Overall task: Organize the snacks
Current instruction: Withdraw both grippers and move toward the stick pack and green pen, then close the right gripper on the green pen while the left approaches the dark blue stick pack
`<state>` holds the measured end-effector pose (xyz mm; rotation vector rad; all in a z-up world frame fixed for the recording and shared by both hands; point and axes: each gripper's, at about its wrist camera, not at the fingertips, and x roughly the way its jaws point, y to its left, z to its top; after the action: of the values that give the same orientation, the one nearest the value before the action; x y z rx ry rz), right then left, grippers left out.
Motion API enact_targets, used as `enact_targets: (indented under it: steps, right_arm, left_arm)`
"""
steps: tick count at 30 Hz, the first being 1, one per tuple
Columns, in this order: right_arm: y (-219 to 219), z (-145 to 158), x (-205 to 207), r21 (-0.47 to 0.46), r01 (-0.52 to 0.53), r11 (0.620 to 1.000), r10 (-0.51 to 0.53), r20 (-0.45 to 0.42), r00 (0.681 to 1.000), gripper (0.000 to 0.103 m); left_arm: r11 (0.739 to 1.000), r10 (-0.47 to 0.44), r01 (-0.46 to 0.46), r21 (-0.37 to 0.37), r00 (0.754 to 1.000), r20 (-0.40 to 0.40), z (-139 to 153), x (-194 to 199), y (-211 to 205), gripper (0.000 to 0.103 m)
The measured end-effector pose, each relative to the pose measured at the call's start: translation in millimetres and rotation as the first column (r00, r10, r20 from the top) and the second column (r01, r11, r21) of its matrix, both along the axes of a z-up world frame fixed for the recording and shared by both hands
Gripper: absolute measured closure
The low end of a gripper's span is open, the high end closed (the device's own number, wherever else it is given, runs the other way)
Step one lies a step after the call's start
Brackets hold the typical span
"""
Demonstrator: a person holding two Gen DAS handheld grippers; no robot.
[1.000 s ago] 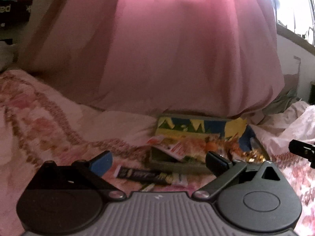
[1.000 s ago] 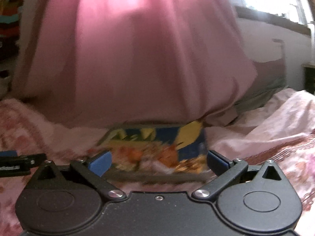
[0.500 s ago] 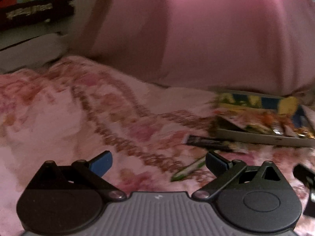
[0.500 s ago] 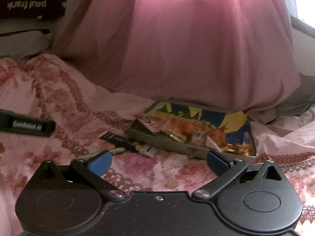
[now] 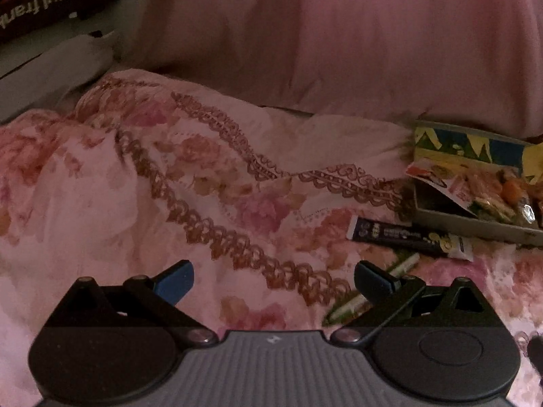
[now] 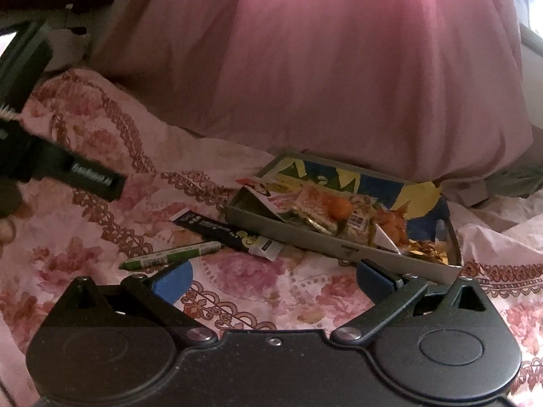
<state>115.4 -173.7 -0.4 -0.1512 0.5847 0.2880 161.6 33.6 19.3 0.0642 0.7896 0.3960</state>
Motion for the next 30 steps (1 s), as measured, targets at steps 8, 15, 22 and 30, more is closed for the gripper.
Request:
enact_targets:
  steps: [8, 15, 22, 30]
  right_arm:
    - [21.8, -17.5, 17.3, -0.032, -0.034, 0.999, 0.033, -0.047, 0.998, 0.001]
    - [43.5, -37.5, 38.7, -0.070, -0.063, 0.996, 0.056, -0.104, 0.993, 0.001]
    - [62.2, -55.5, 55.1, -0.052, -0.060, 0.997, 0.051, -0.161, 0.986, 0.001]
    - [82.7, -70.4, 69.9, -0.010, -0.039, 0.999, 0.036, -0.227, 0.973, 0.001]
  left_arm:
    - [0.999, -0.031, 0.031, 0.006, 0.999, -0.035, -12.5, 38.5, 9.2, 0.000]
    - [1.000, 0.020, -0.020, 0.006, 0.998, -0.064, -29.5, 55.4, 32.7, 0.000]
    - [0.994, 0.099, -0.105, -0.041, 0.988, -0.115, -44.9, 63.8, 55.9, 0.000]
    - [0.986, 0.139, -0.150, -0.073, 0.981, -0.136, -52.9, 70.1, 70.3, 0.000]
